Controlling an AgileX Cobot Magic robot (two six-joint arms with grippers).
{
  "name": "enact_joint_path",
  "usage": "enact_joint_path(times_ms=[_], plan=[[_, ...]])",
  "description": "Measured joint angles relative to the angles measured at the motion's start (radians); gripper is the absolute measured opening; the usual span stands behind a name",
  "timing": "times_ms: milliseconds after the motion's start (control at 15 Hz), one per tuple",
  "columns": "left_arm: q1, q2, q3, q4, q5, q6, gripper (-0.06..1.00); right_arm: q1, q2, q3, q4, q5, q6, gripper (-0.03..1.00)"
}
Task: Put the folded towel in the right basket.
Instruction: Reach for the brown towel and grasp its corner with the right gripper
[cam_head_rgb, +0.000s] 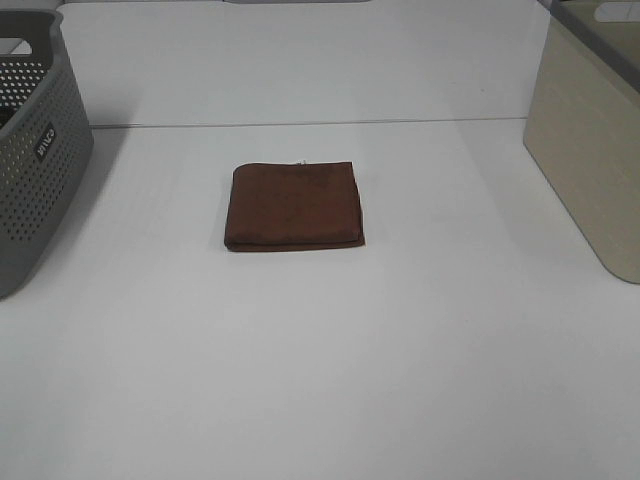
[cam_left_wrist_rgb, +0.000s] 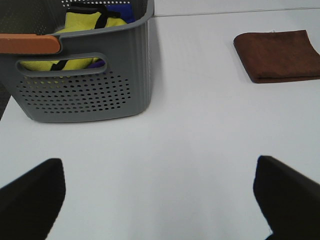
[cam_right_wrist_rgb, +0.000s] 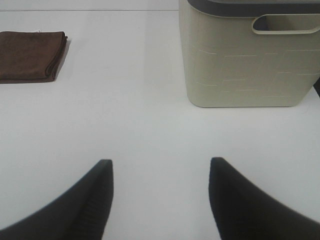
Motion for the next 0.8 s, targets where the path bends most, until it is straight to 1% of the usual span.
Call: enact_joint_path(times_ms=[800], plan=[[0.000, 0.000, 0.000, 0.000, 0.000, 0.000, 0.97, 0.000, 0.000, 0.000, 0.000, 0.000, 0.000, 0.55]])
